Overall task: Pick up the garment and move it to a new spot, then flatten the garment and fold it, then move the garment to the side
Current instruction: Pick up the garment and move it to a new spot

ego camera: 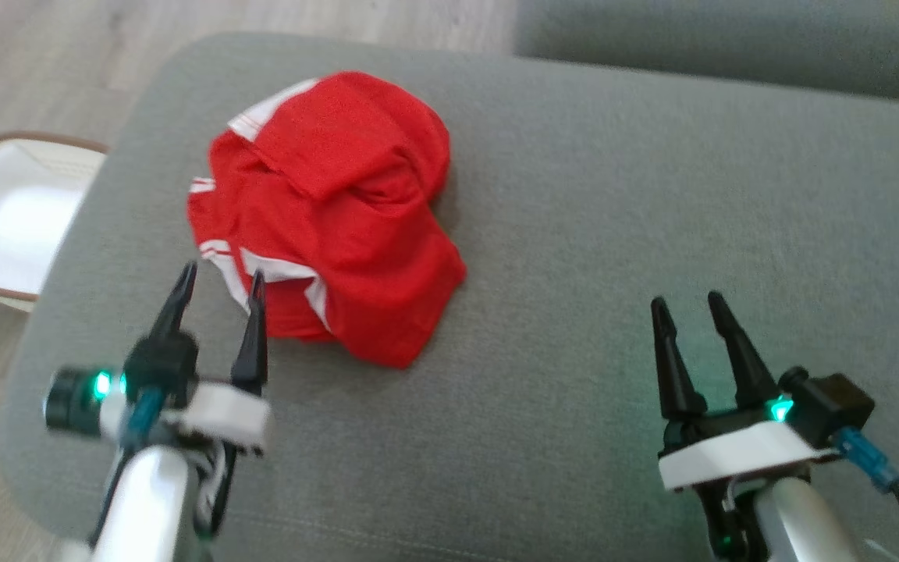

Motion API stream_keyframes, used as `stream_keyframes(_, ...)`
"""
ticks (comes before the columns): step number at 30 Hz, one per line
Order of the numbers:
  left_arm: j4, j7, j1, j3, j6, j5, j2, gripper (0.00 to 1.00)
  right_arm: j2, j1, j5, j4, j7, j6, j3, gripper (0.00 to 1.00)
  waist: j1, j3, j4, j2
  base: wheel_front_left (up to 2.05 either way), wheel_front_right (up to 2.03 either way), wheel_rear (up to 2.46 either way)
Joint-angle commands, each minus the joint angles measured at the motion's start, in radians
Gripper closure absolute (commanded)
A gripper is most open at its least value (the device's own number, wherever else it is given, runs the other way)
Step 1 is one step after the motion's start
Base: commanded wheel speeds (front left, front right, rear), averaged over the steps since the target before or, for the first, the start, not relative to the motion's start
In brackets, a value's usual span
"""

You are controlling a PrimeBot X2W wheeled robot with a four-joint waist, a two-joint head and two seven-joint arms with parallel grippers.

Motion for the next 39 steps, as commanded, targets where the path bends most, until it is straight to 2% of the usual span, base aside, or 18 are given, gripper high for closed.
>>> stream_keyframes(1, -0.008, -0.012, -0.071, 0.022, -0.010, 0.013, 0.030, 0.00, -0.006, -0.043, -0.008, -0.038, -0.011, 0.008, 0.016, 0.00, -0.0001, 0.045, -0.035, 0.0000, 0.00, 0.00, 0.00)
stream_keyframes(5, 0.115, -0.005, -0.196, -0.016, -0.065, 0.052, 0.084, 0.00, -0.006, -0.065, -0.022, -0.044, -0.011, 0.008, 0.000, 0.00, -0.0001, 0.094, -0.067, 0.0000, 0.00, 0.00, 0.00)
stream_keyframes(11, 0.251, 0.023, -0.348, -0.045, -0.110, 0.080, 0.130, 0.00, -0.006, -0.086, -0.025, -0.049, -0.011, 0.008, -0.004, 0.00, -0.0001, 0.145, -0.107, 0.0000, 0.00, 0.00, 0.00)
stream_keyframes(13, 0.307, 0.039, -0.402, -0.065, -0.136, 0.080, 0.148, 0.00, -0.006, -0.094, -0.027, -0.052, -0.011, 0.008, -0.004, 0.00, -0.0001, 0.166, -0.124, 0.0000, 0.00, 0.00, 0.00)
stream_keyframes(26, 0.475, 0.042, -0.541, -0.109, -0.163, 0.077, 0.193, 0.00, -0.006, -0.112, -0.024, -0.052, -0.011, 0.008, 0.005, 0.00, -0.0001, 0.209, -0.168, 0.0000, 0.00, 0.00, 0.00)
stream_keyframes(27, 0.484, 0.040, -0.547, -0.111, -0.164, 0.074, 0.193, 0.91, -0.006, -0.112, -0.024, -0.052, -0.011, 0.008, 0.005, 0.00, -0.0001, 0.209, -0.170, 0.0000, 0.00, 0.00, 0.00)
stream_keyframes(28, 0.490, 0.036, -0.552, -0.112, -0.164, 0.073, 0.194, 1.00, -0.006, -0.112, -0.023, -0.051, -0.011, 0.008, 0.005, 0.00, -0.0001, 0.208, -0.171, 0.0000, 0.00, 0.00, 0.00)
stream_keyframes(34, 0.477, 0.006, -0.558, -0.101, -0.137, 0.057, 0.194, 1.00, -0.006, -0.106, -0.017, -0.042, -0.011, 0.008, 0.006, 0.00, -0.0001, 0.183, -0.173, 0.0000, 0.00, 0.00, 0.00)
stream_keyframes(39, 0.381, -0.009, -0.535, -0.077, -0.090, 0.038, 0.201, 1.00, -0.006, -0.097, -0.007, -0.034, -0.011, 0.008, 0.004, 0.00, -0.0001, 0.139, -0.169, 0.0000, 0.00, 0.00, 0.00)
